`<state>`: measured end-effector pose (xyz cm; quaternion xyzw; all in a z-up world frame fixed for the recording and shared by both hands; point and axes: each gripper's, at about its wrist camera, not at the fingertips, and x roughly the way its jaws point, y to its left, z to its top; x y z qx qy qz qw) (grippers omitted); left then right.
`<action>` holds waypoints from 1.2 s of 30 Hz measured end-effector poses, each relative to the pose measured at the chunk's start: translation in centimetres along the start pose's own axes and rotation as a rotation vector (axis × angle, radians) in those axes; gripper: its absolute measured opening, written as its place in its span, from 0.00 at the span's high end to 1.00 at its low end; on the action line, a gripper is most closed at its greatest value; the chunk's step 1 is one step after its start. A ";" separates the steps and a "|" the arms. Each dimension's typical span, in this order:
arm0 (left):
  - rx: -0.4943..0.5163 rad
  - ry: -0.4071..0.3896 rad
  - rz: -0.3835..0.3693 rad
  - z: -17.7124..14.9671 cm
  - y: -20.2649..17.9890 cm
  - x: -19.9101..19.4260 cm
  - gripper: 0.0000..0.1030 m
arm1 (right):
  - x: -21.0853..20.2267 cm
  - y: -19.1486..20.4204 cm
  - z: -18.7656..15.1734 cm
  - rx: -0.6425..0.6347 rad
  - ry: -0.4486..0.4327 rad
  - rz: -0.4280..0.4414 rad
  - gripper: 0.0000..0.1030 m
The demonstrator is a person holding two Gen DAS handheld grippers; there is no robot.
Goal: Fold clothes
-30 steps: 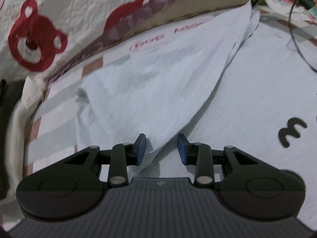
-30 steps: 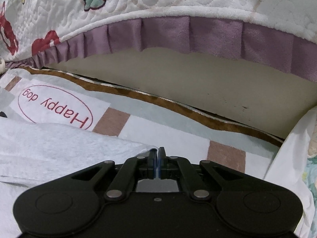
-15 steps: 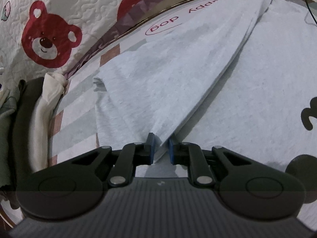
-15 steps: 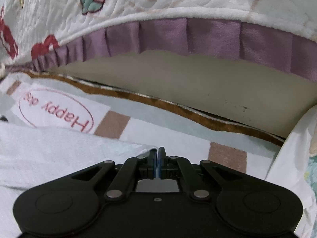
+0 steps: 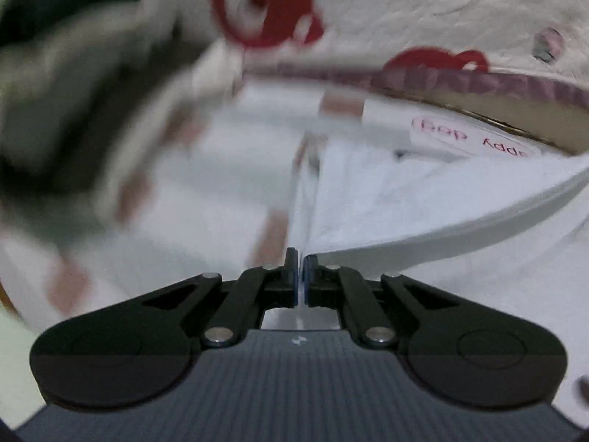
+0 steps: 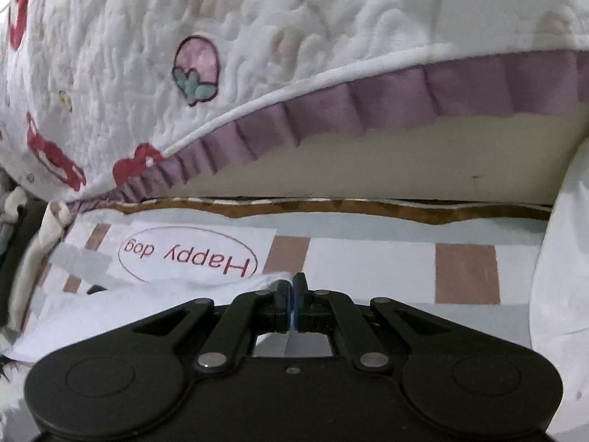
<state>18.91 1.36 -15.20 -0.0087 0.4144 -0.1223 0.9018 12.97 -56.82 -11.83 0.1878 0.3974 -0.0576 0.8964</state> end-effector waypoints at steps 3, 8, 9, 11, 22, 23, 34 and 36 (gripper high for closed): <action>-0.066 -0.008 -0.025 0.3 0.7 0.0 0.97 | -0.4 0.2 0.3 0.015 -0.014 0.002 1.00; 0.049 -0.002 0.005 2.5 -1.2 1.7 0.97 | -1.0 0.2 1.3 0.079 -0.020 0.010 1.00; 0.112 0.003 0.022 4.0 -2.0 2.5 0.97 | -0.9 -0.1 2.0 0.097 -0.039 0.022 1.00; 0.303 -0.009 0.095 8.4 -4.4 4.6 0.97 | -0.1 -0.7 3.8 0.137 -0.085 0.045 1.00; 0.384 -0.194 0.234 26.1 -10.8 15.4 0.81 | 5.0 -2.1 7.6 0.224 -0.290 0.080 0.99; 0.380 -0.181 0.241 25.8 -11.0 16.3 0.81 | 5.2 -2.1 7.6 0.211 -0.292 0.068 0.99; 0.237 -0.184 0.032 24.8 -9.9 17.8 0.46 | 5.5 0.9 7.7 -0.012 -0.290 -0.030 0.85; 0.224 -0.188 -0.030 24.5 -9.6 16.9 0.33 | 5.5 1.1 7.5 -0.035 -0.283 -0.039 0.77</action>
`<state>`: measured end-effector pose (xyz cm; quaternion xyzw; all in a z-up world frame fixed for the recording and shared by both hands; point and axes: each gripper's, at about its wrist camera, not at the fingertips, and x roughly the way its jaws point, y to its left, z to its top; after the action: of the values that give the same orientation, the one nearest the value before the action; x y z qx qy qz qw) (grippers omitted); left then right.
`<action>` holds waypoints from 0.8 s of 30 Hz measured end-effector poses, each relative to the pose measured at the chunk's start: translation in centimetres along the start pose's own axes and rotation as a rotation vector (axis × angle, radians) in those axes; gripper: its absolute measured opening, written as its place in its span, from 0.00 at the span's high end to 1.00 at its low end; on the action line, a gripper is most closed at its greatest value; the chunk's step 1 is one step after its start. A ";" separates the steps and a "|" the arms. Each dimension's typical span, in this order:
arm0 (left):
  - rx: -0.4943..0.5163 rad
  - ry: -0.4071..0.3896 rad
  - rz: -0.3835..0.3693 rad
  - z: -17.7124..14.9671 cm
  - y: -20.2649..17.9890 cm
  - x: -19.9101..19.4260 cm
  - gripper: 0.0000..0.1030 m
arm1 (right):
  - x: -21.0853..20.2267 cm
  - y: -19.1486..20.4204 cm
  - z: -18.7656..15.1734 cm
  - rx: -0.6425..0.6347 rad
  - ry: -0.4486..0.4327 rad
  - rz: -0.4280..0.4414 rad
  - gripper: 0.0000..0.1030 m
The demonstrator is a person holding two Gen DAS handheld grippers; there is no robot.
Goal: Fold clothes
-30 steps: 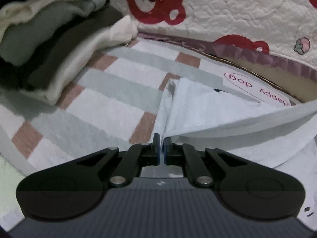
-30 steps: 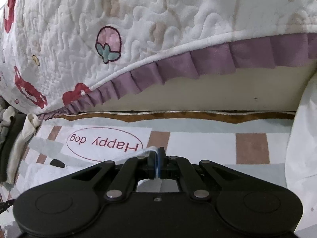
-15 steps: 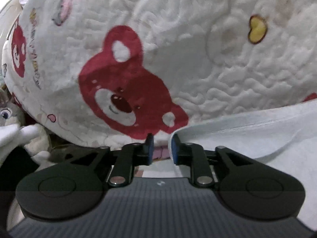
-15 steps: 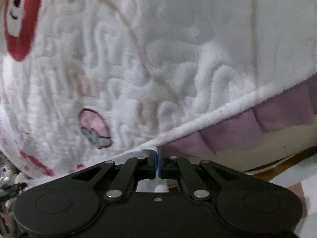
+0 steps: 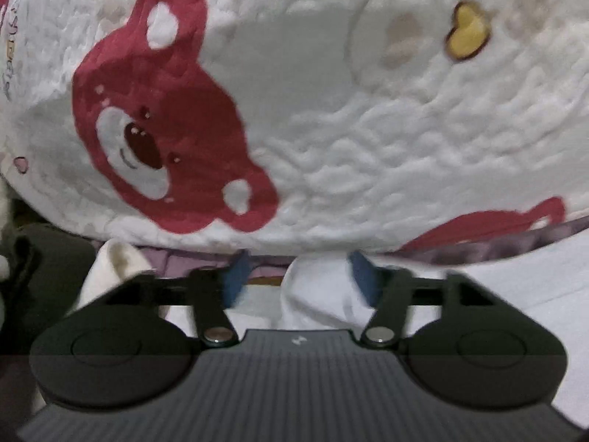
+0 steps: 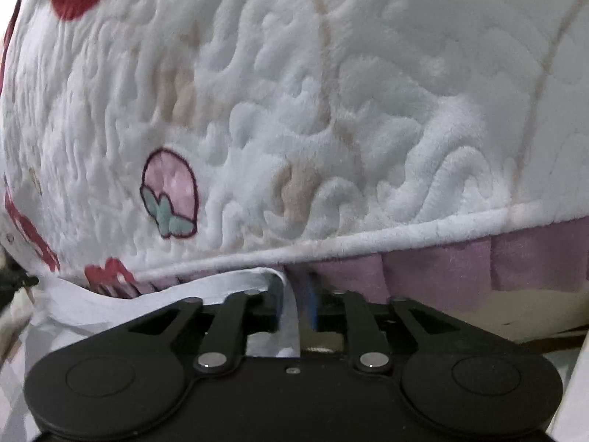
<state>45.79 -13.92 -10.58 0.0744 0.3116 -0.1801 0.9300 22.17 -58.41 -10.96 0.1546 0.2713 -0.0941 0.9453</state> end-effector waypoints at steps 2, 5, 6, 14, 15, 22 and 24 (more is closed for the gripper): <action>-0.013 -0.017 -0.044 -0.4 0.0 -1.2 0.33 | -0.2 -0.2 0.0 0.014 0.000 0.008 0.71; -0.068 0.012 -0.126 -1.8 0.0 -2.1 0.28 | -0.6 -0.9 0.0 0.069 -0.004 0.001 0.66; -0.081 0.032 -0.139 -2.3 -0.1 -2.0 0.28 | -0.6 -1.2 0.0 0.083 -0.002 0.000 0.65; -0.243 0.169 -0.082 -5.6 -1.2 4.0 0.28 | 2.8 0.6 -4.3 -0.002 0.259 0.052 0.61; -0.249 0.166 -0.055 -5.7 -1.3 4.8 0.28 | 3.3 0.9 -5.0 -0.018 0.298 0.050 0.60; -0.293 0.188 0.093 -4.8 -1.1 10.3 0.30 | 4.9 -1.0 -8.4 0.050 0.353 0.004 0.58; -0.237 0.196 0.130 -4.2 -1.4 11.1 0.55 | 5.0 -1.7 -8.7 0.063 0.316 0.020 0.58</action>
<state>51.17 -17.37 -20.68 0.0014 0.4143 -0.0734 0.9072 21.72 -57.45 -21.09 0.1998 0.4118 -0.0675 0.8865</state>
